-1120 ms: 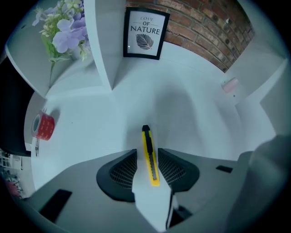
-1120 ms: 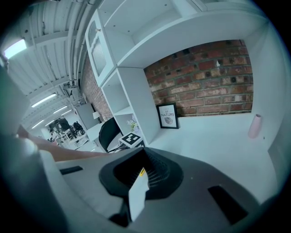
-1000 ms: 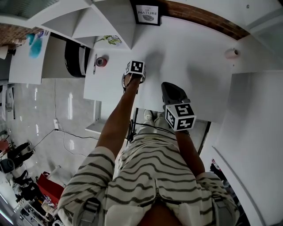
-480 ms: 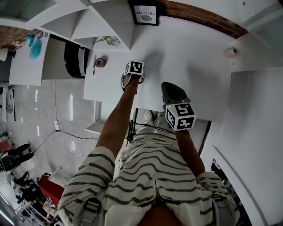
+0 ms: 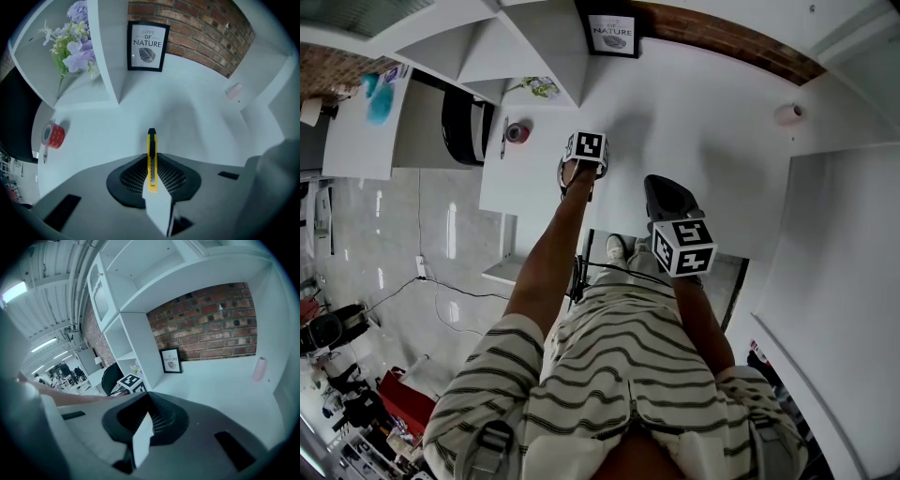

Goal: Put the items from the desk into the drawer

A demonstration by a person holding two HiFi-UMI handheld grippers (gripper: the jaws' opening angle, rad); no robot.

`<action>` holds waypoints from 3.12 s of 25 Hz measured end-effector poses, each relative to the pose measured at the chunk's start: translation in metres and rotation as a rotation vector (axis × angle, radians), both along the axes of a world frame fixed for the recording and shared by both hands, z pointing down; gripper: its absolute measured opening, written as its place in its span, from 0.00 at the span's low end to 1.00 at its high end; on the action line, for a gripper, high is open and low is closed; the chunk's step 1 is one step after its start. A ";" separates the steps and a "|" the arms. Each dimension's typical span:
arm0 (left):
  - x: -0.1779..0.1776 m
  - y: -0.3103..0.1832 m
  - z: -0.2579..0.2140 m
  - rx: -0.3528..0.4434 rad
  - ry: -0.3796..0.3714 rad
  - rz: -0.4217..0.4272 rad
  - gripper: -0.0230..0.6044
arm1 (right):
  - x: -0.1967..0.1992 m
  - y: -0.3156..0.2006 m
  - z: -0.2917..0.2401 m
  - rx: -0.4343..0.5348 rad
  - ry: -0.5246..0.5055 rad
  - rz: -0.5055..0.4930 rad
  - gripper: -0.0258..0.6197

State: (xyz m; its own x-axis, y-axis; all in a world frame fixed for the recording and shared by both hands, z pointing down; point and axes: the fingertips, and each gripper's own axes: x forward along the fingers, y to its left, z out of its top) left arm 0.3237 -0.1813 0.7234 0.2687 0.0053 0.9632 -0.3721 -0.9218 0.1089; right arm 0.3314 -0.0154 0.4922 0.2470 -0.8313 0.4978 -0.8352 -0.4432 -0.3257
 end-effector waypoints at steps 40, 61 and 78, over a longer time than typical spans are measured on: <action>-0.029 0.064 -0.216 0.113 0.549 -0.070 0.14 | -0.024 0.019 -0.088 0.120 0.162 0.061 0.06; -0.066 0.089 -0.329 0.285 0.871 -0.025 0.14 | -0.044 0.013 -0.121 0.193 0.236 0.048 0.06; -0.093 0.117 -0.379 0.386 1.025 -0.038 0.14 | -0.055 0.013 -0.136 0.232 0.288 0.039 0.06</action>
State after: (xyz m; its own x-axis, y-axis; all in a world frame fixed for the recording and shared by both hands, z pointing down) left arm 0.2303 -0.0643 0.3444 0.9371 -0.2733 0.2170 -0.2979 -0.9504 0.0896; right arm 0.2768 -0.0027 0.3566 0.3832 -0.9012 0.2025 -0.8913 -0.4184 -0.1749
